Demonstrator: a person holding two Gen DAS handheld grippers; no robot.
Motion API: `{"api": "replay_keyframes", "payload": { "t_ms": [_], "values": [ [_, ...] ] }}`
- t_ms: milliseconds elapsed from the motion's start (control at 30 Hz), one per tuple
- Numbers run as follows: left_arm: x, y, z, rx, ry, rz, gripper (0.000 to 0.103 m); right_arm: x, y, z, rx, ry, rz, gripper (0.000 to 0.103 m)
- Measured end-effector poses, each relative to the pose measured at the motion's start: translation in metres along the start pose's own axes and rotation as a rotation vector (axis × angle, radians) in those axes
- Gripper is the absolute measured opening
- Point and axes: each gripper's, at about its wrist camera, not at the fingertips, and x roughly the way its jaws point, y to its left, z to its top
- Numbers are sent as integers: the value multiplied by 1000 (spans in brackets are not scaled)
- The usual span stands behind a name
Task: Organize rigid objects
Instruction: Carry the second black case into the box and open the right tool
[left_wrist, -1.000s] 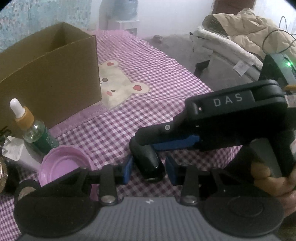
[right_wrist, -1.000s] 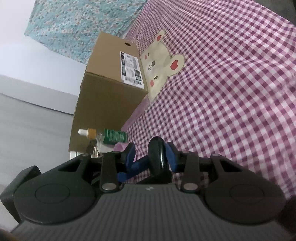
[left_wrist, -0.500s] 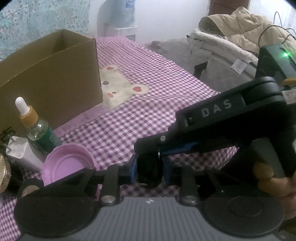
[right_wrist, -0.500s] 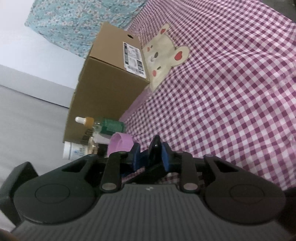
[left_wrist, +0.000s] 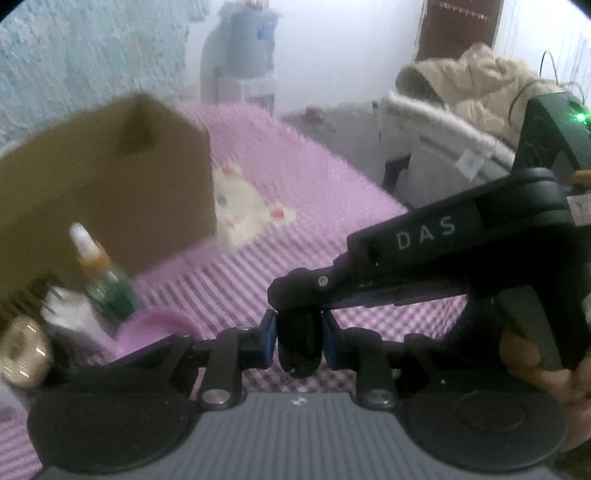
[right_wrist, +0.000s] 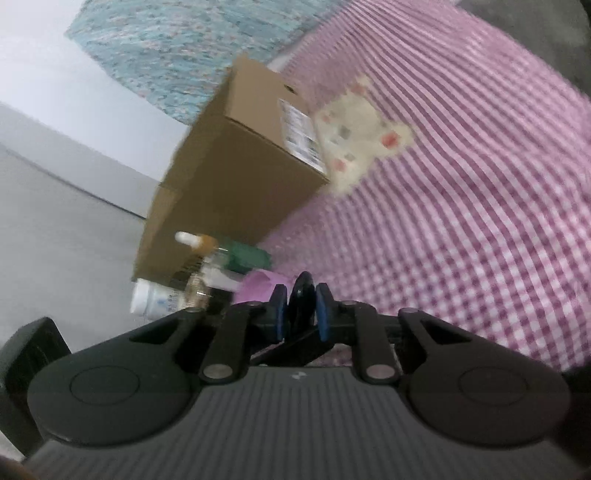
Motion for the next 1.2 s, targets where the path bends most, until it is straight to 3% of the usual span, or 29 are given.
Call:
{"api": "replay_keyframes", "payload": {
  "t_ms": [233, 400, 500, 600, 767, 967, 1200],
  "values": [
    [-73, 30, 44, -6, -153, 92, 26, -14, 90, 34, -227, -73, 80, 16],
    [-106, 79, 75, -70, -179, 167, 26, 14, 159, 66, -358, -57, 146, 16],
    [-110, 118, 89, -118, -145, 205, 26, 52, 193, 89, -373, 13, 179, 16],
    [-100, 165, 98, -195, -60, 202, 26, 103, 216, 112, -343, 125, 180, 16],
    [-62, 231, 98, -305, 97, 183, 25, 194, 217, 140, -202, 316, 127, 16],
    [-29, 262, 92, -311, 213, 238, 24, 266, 210, 148, -102, 444, 49, 16],
    [-14, 274, 90, -306, 280, 279, 27, 301, 201, 134, -42, 518, -20, 18]
  ]
}}
